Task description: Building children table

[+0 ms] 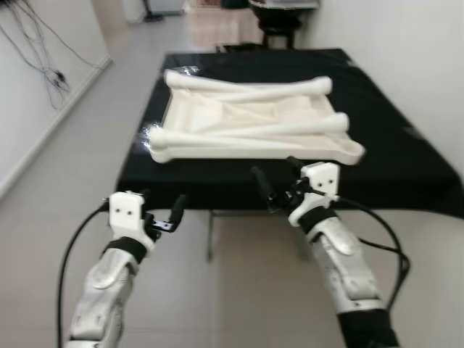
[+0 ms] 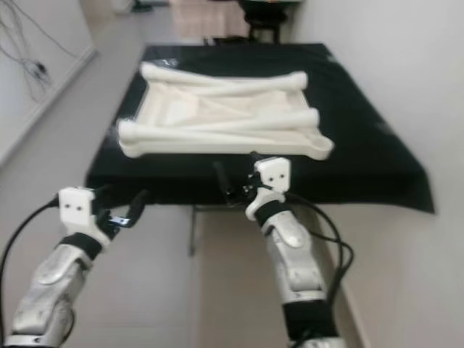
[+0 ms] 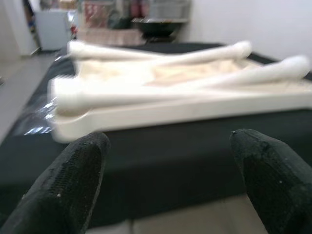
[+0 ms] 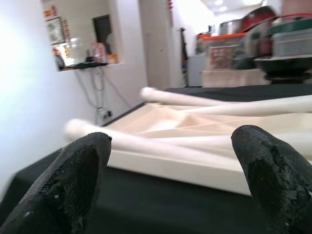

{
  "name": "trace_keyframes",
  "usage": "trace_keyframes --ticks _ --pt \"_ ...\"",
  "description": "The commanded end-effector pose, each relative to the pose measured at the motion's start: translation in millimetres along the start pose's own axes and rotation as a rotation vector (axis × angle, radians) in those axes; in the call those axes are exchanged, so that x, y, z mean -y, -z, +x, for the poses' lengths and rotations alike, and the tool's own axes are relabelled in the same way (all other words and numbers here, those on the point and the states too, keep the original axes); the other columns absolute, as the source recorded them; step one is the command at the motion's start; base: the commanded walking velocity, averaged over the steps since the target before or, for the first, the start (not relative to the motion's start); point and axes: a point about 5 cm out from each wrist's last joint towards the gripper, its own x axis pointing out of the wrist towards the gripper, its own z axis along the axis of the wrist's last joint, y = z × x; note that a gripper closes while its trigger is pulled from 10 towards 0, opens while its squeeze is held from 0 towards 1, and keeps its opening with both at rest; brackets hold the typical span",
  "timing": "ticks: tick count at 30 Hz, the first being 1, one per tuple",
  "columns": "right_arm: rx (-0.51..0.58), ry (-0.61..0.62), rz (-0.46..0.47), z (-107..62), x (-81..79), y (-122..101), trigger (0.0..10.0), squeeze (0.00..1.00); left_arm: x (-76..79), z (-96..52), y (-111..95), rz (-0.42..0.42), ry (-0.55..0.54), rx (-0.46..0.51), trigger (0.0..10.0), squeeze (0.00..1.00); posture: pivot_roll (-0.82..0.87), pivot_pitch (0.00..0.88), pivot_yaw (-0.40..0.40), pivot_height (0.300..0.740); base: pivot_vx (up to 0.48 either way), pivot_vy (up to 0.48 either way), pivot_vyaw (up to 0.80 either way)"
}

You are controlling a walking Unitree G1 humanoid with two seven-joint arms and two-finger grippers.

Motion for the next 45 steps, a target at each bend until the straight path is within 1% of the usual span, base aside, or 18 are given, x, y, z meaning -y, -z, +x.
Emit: trace_keyframes --ticks 1,2,3,5,7,8,14,17,21,25,30,37,38,41,42,45 --pt "0.019 0.012 0.004 4.2 4.0 -8 10.0 0.0 8.6 5.0 -9 -0.004 0.046 0.022 10.0 0.0 -0.04 0.0 -0.012 0.74 0.311 0.0 0.0" --pt "0.035 0.013 0.0 7.4 5.5 -14 10.0 0.0 11.5 7.4 -15 -0.002 0.064 0.037 10.0 0.0 -0.04 0.0 -0.012 0.74 0.311 0.0 0.0" --pt "0.035 0.013 0.0 7.4 5.5 -14 10.0 0.0 11.5 7.4 -15 -0.002 0.064 0.037 10.0 0.0 -0.04 0.0 -0.012 0.74 0.311 0.0 0.0" --pt "0.081 0.009 0.002 15.4 9.3 -30 10.0 0.0 16.3 12.7 -27 -0.003 0.102 0.07 10.0 0.0 -0.03 0.0 -0.017 0.74 0.309 0.0 0.0" --pt "0.09 0.007 -0.002 16.9 9.8 -33 10.0 0.0 16.7 13.5 -28 -0.002 0.107 0.073 10.0 0.0 -0.03 0.0 -0.017 0.74 0.307 0.0 0.0" --pt "0.11 -0.004 -0.014 20.9 11.6 -40 10.0 0.0 17.7 15.5 -31 -0.002 0.114 0.082 10.0 0.0 -0.02 0.0 -0.021 0.74 0.311 0.0 0.0" --pt "0.122 -0.018 -0.025 25.3 13.7 -48 10.0 0.0 19.5 16.7 -34 -0.005 0.119 0.084 10.0 0.0 -0.02 0.0 -0.03 0.74 0.308 0.0 0.0" --pt "0.125 -0.058 -0.077 30.6 11.0 -54 10.0 0.0 21.4 15.9 -31 -0.011 0.125 0.071 10.0 0.0 -0.02 0.0 -0.028 0.74 0.306 0.0 0.0" --pt "0.118 -0.083 -0.104 35.3 4.9 -55 10.0 0.0 23.0 15.8 -30 -0.015 0.132 0.059 10.0 0.0 -0.02 0.0 -0.031 0.74 0.302 0.0 0.0" --pt "0.107 -0.102 -0.113 36.6 -0.4 -53 10.0 0.0 23.0 15.9 -30 -0.018 0.136 0.052 10.0 0.0 -0.02 0.0 -0.031 0.74 0.3 0.0 0.0" --pt "0.08 -0.106 -0.126 36.8 -1.5 -46 10.0 0.0 22.8 16.7 -28 -0.019 0.137 0.046 10.0 0.0 -0.03 0.0 -0.029 0.74 0.3 0.0 0.0" --pt "0.06 -0.118 -0.139 36.8 -1.3 -43 10.0 0.0 23.4 17.8 -28 -0.02 0.127 0.044 10.0 0.0 -0.03 0.0 -0.034 0.74 0.299 0.0 0.0" --pt "0.055 -0.122 -0.146 36.8 -1.6 -42 10.0 0.0 20.9 18.8 -27 -0.024 0.095 0.044 10.0 0.0 -0.04 0.0 -0.033 0.74 0.0 0.0 0.0" --pt "0.045 -0.13 -0.156 36.0 -2.7 -41 10.0 0.0 18.1 19.5 -23 -0.027 0.06 0.024 10.0 0.0 -0.04 0.0 -0.031 0.74 0.0 0.0 0.0" --pt "0.04 -0.136 -0.162 35.4 -3.4 -40 10.0 0.0 17.1 19.1 -20 -0.013 0.052 -0.002 10.0 0.0 -0.04 0.0 -0.031 0.74 0.0 0.0 0.0" --pt "0.032 -0.146 -0.168 34.2 -4.8 -38 10.0 0.0 17.4 16.7 -17 -0.011 0.065 -0.016 10.0 0.0 -0.04 0.0 -0.031 0.74 0.0 -0.27 0.0"
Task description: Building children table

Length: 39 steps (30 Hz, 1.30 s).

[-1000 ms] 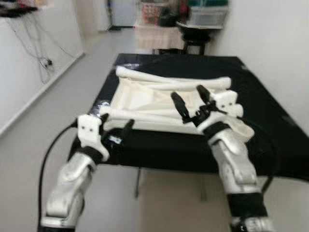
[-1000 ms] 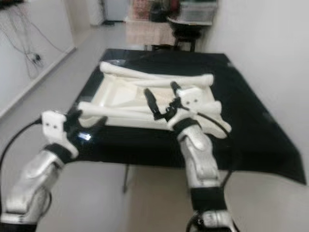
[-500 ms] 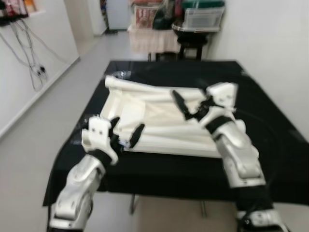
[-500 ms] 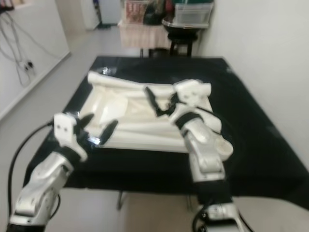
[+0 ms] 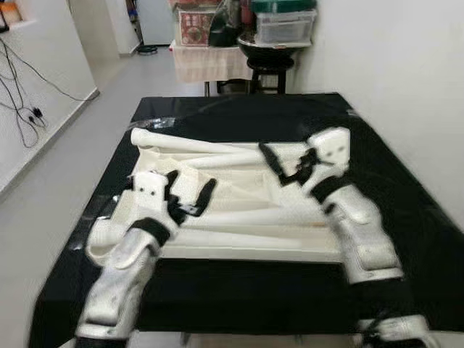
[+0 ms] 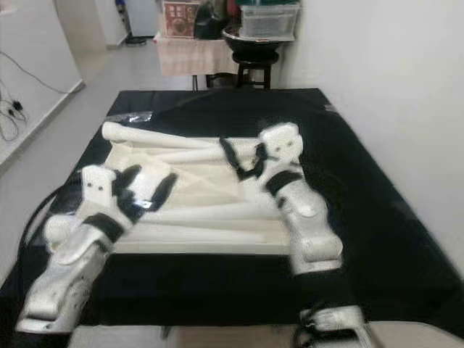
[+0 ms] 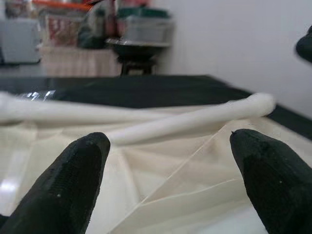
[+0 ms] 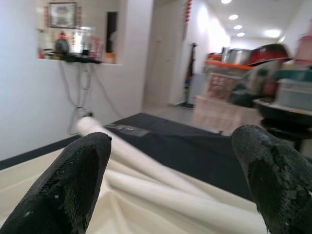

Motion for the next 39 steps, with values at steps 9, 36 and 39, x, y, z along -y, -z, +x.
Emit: trace_keyframes --ticks 9,36,39 --pt "-0.034 -0.025 -0.035 -6.5 1.1 4 10.0 0.0 -0.3 -2.5 6 -0.039 -0.022 -0.028 10.0 0.0 -0.04 0.0 -0.03 0.74 0.0 -0.357 0.0" --pt "-0.345 -0.228 -0.339 -17.8 13.2 21 10.0 0.0 11.2 -8.4 15 -0.097 0.033 -0.058 0.0 0.0 -0.03 0.0 -0.016 0.74 0.0 0.0 0.0" --pt "-0.426 -0.303 -0.458 -22.0 24.3 16 10.0 0.0 17.8 -10.7 18 -0.099 0.076 -0.079 0.0 0.0 -0.03 0.0 -0.02 0.74 0.0 0.0 0.0"
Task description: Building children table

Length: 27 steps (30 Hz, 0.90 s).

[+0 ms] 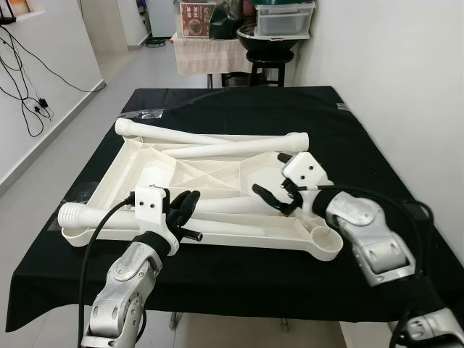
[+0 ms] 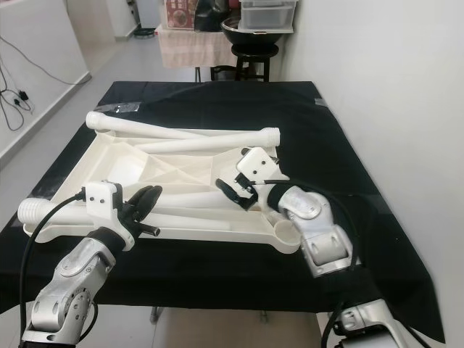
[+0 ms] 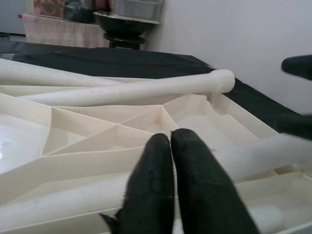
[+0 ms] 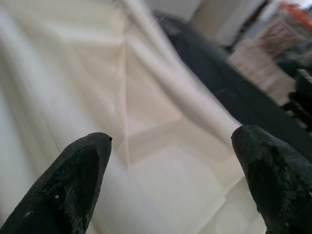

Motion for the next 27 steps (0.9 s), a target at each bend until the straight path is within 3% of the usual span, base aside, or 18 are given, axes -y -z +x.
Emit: trace_keyframes --ticks 1,2,3,5,6,9,10,16,20,24,27 --pt "-0.042 -0.061 -0.062 -1.7 4.5 -2 10.0 0.0 7.6 -3.0 5 -0.008 0.044 -0.028 0.0 0.0 -0.03 0.0 -0.02 0.74 0.0 0.0 0.0" --pt "-0.042 -0.061 -0.062 -1.7 4.5 -2 10.0 0.0 7.6 -3.0 5 -0.008 0.044 -0.028 0.0 0.0 -0.03 0.0 -0.02 0.74 0.0 0.0 0.0" --pt "-0.125 -0.176 -0.135 -7.6 15.6 -2 10.0 0.0 16.4 -6.5 11 -0.013 0.098 -0.064 0.0 0.0 -0.03 0.0 -0.033 0.74 0.0 0.0 0.0" --pt "-0.168 -0.224 -0.163 -9.5 19.6 -3 10.0 0.0 20.3 -8.2 14 -0.011 0.123 -0.083 0.0 0.0 -0.03 0.0 -0.034 0.74 0.0 0.0 0.0" --pt "-0.213 -0.271 -0.194 -10.7 23.1 -4 10.0 0.0 23.7 -10.0 16 -0.003 0.142 -0.104 7.0 0.0 -0.02 0.0 -0.038 0.74 0.0 0.0 0.0" --pt "-0.238 -0.295 -0.211 -11.3 24.8 -4 10.0 0.0 25.6 -11.2 18 0.005 0.151 -0.117 7.0 0.0 -0.02 0.0 -0.039 0.74 0.0 0.0 0.0" --pt "-0.29 -0.338 -0.254 -10.3 26.7 -4 10.0 0.0 28.4 -13.4 20 0.001 0.165 -0.128 10.0 0.0 -0.02 0.0 -0.045 0.74 0.0 0.0 0.0" --pt "-0.339 -0.422 -0.299 -2.2 24.4 -10 10.0 0.0 29.8 -16.3 21 0.0 0.167 -0.133 10.0 0.0 -0.02 0.0 -0.052 0.74 0.0 0.0 0.0" --pt "-0.339 -0.471 -0.326 19.2 22.4 -27 10.0 0.0 31.2 -17.0 24 -0.002 0.16 -0.142 10.0 0.0 -0.01 0.0 -0.061 0.74 0.0 0.0 0.0" --pt "-0.353 -0.471 -0.345 27.9 22.3 -32 10.0 0.0 31.1 -16.6 24 0.0 0.157 -0.143 10.0 0.0 -0.01 0.0 -0.061 0.74 0.0 0.0 0.0" --pt "-0.443 -0.48 -0.395 38.5 22.7 -34 10.0 0.0 30.3 -16.1 23 0.005 0.15 -0.145 10.0 0.0 -0.01 0.0 -0.064 0.74 0.0 0.0 0.0"
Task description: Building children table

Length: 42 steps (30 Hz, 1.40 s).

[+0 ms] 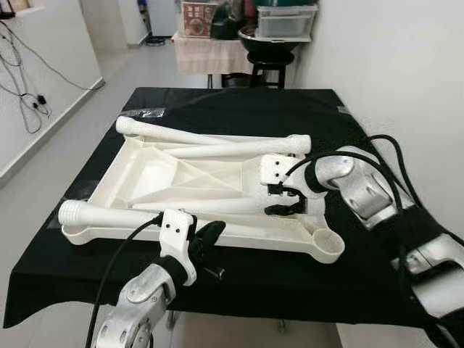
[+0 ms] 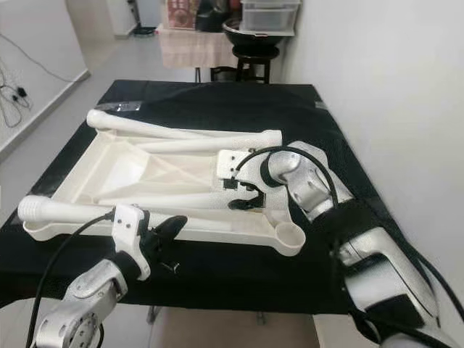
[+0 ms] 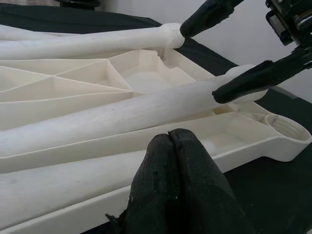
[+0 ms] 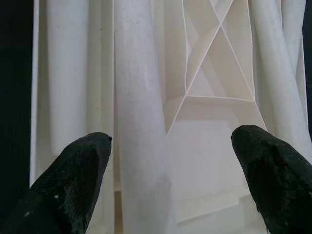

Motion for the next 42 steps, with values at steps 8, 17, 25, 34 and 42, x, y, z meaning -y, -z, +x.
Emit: trace_keyframes --ticks 8,17,25,34,42 --pt "-0.295 0.002 -0.106 13.0 12.0 7 10.0 0.0 -1.5 -0.4 -1 0.012 -0.018 -0.007 10.0 0.0 0.0 0.0 -0.07 0.74 0.0 0.0 0.0" --pt "-0.327 -0.085 -0.124 16.8 7.5 7 10.0 0.0 -0.9 0.4 -2 0.009 -0.022 -0.006 10.0 0.0 -0.02 0.0 -0.072 0.74 0.0 0.0 0.0" --pt "-0.421 -0.089 -0.142 38.3 -0.2 7 10.0 0.0 -0.1 1.4 -2 0.004 -0.024 -0.003 10.0 0.0 -0.02 0.0 -0.079 0.74 0.0 0.0 0.0" --pt "-0.504 -0.049 -0.189 44.6 2.2 7 0.0 0.0 0.6 3.1 -3 0.0 -0.032 0.005 10.0 0.0 -0.03 0.0 -0.089 0.74 0.0 0.0 0.0" --pt "-0.506 -0.049 -0.193 37.8 9.8 9 0.0 0.0 0.3 4.5 -2 -0.003 -0.036 0.006 10.0 0.0 -0.03 0.0 -0.09 0.74 0.0 0.0 0.0"
